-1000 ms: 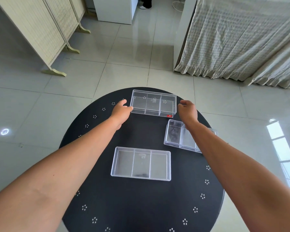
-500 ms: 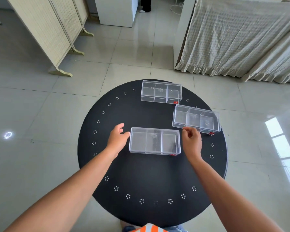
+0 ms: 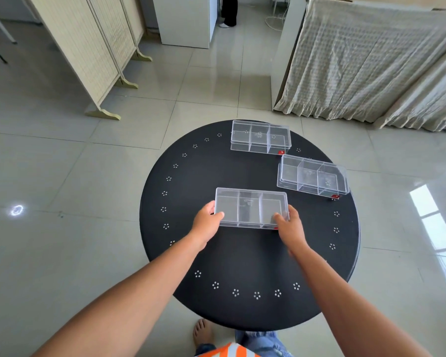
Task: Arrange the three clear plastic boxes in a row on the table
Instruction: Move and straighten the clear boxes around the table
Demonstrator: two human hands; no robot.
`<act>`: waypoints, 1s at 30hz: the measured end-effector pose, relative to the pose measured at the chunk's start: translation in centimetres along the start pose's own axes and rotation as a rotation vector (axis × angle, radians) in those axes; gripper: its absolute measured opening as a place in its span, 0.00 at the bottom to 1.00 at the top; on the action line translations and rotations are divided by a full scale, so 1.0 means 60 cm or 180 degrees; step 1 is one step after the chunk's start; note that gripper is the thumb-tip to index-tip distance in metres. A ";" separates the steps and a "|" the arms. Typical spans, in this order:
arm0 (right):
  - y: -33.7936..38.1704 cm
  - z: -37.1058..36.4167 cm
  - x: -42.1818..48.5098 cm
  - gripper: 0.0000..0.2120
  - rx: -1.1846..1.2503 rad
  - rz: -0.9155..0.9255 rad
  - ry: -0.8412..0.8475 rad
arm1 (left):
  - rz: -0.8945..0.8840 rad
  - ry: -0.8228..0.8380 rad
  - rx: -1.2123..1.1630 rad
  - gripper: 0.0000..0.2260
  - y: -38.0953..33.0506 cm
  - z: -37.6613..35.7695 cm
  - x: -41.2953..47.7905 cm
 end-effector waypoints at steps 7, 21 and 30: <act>0.010 -0.070 -0.064 0.24 0.0046 0.0101 0.0290 | 0.0063 -0.0360 -0.0081 0.20 0.055 0.078 -0.021; -0.005 -0.212 -0.171 0.16 0.0002 0.0159 0.0679 | 0.0389 -0.0905 -0.0194 0.18 0.161 0.207 -0.067; -0.011 -0.215 -0.177 0.20 -0.0082 0.0203 0.0566 | 0.0245 -0.0682 -0.0053 0.20 0.167 0.203 -0.069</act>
Point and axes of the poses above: each hand's wrist, its own x-axis towards the middle knuckle, its own z-axis out of the back of the hand, y = z × x, the point moved 2 cm from there along x, towards the middle knuckle, and after that the axes turned 9 degrees about x, right-handed, at the moved point
